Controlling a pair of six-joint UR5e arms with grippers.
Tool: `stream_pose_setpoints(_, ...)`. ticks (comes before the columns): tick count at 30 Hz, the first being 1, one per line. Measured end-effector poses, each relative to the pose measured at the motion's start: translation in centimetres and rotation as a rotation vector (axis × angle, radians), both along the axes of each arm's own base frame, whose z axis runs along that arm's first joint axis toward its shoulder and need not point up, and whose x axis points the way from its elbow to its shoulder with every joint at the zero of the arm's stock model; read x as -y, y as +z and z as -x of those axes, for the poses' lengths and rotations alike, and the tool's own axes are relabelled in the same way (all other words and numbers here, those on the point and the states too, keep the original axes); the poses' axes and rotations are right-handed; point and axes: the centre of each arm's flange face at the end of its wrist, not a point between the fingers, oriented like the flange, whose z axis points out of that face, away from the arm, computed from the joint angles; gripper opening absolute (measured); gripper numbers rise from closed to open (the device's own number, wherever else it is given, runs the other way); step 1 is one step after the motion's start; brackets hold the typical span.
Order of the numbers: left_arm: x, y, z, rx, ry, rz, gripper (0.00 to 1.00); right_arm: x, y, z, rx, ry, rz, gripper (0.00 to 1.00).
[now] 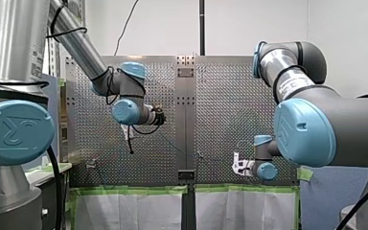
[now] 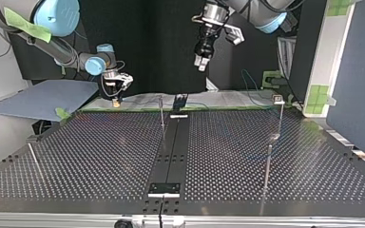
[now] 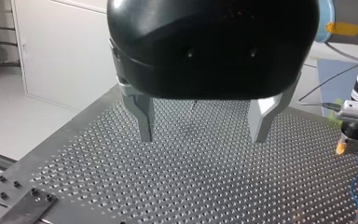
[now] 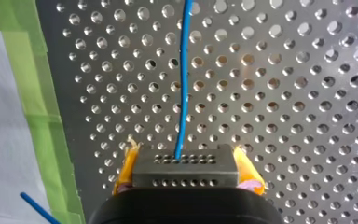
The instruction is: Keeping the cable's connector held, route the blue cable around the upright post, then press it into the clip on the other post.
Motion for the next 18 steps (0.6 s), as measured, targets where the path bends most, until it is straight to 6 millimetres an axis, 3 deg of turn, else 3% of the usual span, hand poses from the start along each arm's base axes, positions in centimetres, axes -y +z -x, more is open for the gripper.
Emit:
stream_pose_setpoints(7, -1.3, 0.2, 1.8, 0.001, 0.000, -0.002, 0.99, 0.0, 0.0, -0.1, -0.006, 0.005, 0.003, 0.00)
stream_pose_setpoints(18, -1.4, 0.2, 2.0, 0.002, 0.000, -0.003, 0.99, 0.0, 0.1, -0.1, -0.007, 0.006, 0.004, 0.00)
